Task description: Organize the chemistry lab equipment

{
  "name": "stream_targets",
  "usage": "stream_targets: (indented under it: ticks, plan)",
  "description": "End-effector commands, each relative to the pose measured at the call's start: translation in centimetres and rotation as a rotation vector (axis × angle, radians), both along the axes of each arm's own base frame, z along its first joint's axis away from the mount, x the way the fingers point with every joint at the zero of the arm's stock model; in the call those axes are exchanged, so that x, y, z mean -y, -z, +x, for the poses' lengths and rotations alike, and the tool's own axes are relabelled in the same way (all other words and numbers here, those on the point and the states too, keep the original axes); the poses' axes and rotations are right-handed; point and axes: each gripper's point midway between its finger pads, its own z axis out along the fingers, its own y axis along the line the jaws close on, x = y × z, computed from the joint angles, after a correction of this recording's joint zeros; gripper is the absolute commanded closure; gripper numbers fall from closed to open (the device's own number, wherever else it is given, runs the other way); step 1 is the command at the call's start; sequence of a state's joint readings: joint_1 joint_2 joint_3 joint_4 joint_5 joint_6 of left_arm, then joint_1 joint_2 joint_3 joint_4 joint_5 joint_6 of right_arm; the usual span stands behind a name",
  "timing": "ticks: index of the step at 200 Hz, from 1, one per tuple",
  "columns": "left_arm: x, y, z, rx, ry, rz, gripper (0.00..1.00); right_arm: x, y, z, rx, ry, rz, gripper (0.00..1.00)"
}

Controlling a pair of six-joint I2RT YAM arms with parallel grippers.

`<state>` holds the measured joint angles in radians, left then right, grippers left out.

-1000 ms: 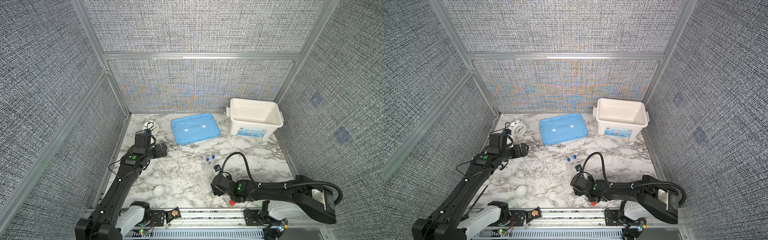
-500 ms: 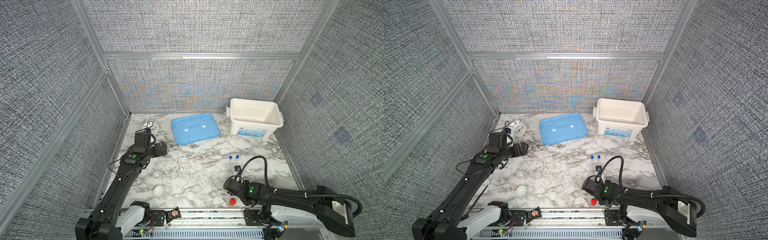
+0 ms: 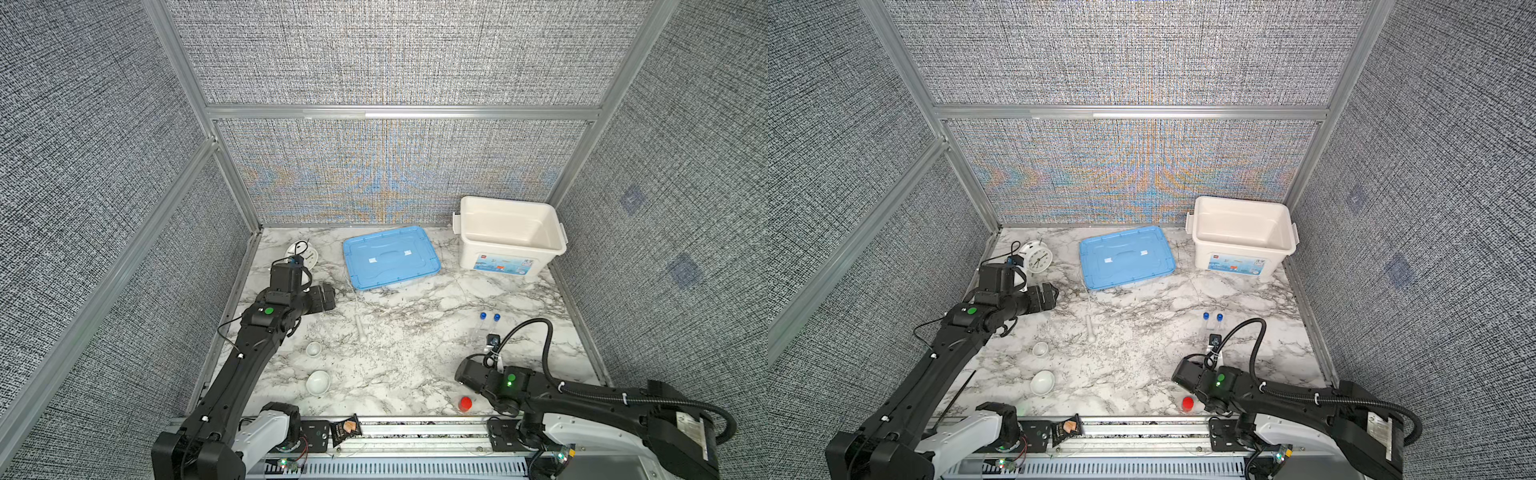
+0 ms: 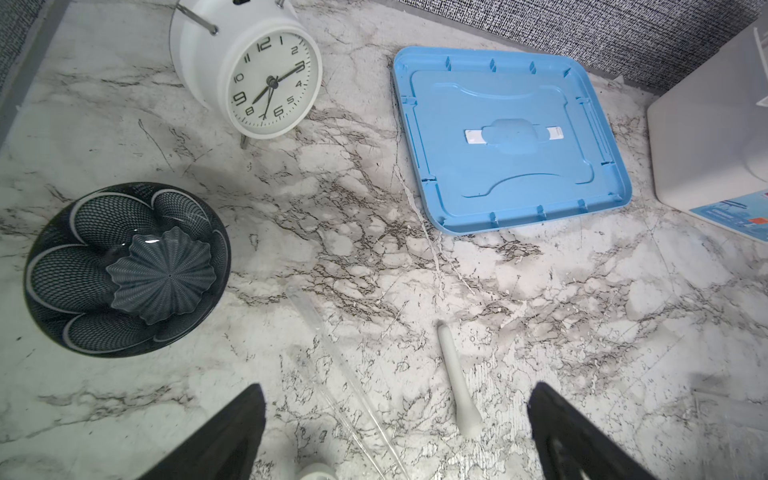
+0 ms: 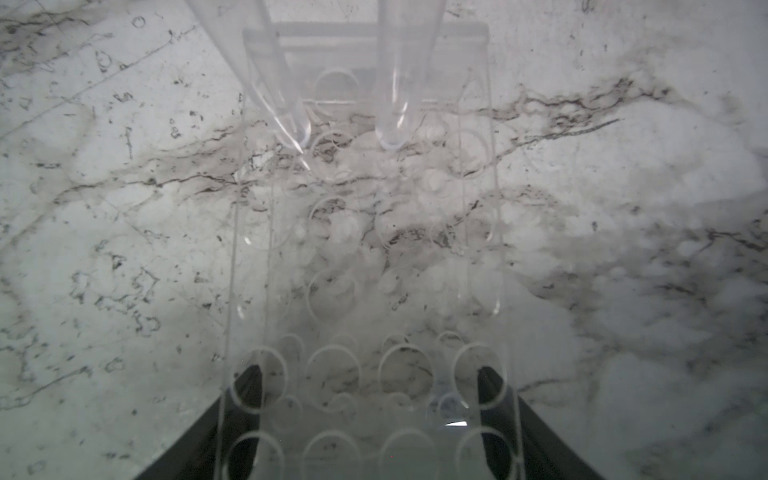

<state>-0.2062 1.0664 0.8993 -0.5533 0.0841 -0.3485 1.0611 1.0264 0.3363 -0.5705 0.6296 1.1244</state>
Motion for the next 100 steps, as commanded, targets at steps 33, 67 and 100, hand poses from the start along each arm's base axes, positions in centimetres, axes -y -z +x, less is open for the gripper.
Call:
stream_targets:
  ticks: [33,67,100]
  plan:
    - [0.2,-0.6,0.2,0.023,0.008,-0.014,0.01,-2.0,0.3,-0.2,-0.068,-0.128,-0.016,0.28]
    - [0.7,-0.6,0.3,0.021,0.022,-0.033,0.01,-2.6,0.3,-1.1,-0.099,-0.176,0.008,0.28]
    - [0.9,-0.4,0.3,0.017,0.030,-0.044,0.01,-2.1,0.4,-2.9,-0.139,-0.195,0.015,0.28]
